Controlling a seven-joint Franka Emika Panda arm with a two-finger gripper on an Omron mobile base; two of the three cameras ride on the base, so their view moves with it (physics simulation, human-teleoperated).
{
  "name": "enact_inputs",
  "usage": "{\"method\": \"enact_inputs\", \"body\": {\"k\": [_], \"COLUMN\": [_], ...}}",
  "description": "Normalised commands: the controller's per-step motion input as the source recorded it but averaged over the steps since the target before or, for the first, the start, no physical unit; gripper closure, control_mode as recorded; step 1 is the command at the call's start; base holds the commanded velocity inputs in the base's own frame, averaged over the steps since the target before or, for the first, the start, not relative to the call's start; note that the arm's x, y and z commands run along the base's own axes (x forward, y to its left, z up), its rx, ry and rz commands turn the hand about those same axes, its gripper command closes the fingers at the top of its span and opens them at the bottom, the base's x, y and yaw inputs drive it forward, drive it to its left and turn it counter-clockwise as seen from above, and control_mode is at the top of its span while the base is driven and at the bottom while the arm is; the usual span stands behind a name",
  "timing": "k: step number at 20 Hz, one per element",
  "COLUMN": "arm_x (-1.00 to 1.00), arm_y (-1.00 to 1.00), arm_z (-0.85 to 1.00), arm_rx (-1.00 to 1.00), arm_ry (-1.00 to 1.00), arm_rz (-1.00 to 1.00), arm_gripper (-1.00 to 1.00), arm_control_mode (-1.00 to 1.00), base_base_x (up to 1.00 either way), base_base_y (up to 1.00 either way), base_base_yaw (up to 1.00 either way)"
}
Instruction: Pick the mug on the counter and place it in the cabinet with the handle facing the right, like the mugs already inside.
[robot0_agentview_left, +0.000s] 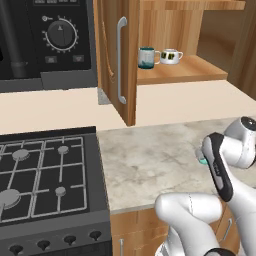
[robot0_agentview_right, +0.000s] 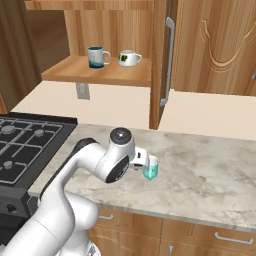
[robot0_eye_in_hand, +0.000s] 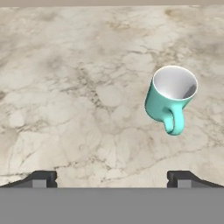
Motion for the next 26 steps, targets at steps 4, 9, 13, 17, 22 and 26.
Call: {"method": "enact_inputs", "body": {"k": [4, 9, 13, 17, 22, 26], "arm_x": [0.00, 0.01, 0.05, 0.09, 0.23, 0.34], "arm_y": [-0.38, -0.33, -0.28, -0.24, -0.15, -0.11], "arm_z": [-0.18, -0.22, -0.24, -0.21, -0.18, -0.15], "arm_rx": [0.00, 0.00, 0.00, 0.00, 0.00, 0.00], "arm_ry": [-0.01, 0.00, -0.01, -0.02, 0.00, 0.00], "arm_rz": [0.00, 0.00, 0.00, 0.00, 0.00, 0.00], "arm_gripper": [-1.00, -1.00, -1.00, -1.00, -1.00, -1.00], "arm_control_mode": [-1.00, -1.00, -1.00, -1.00, -1.00, -1.00], "base_base_x": [0.00, 0.00, 0.00, 0.00, 0.00, 0.00], "base_base_y": [0.00, 0.00, 0.00, 0.00, 0.00, 0.00], "base_base_yaw": [0.00, 0.00, 0.00, 0.00, 0.00, 0.00]}}
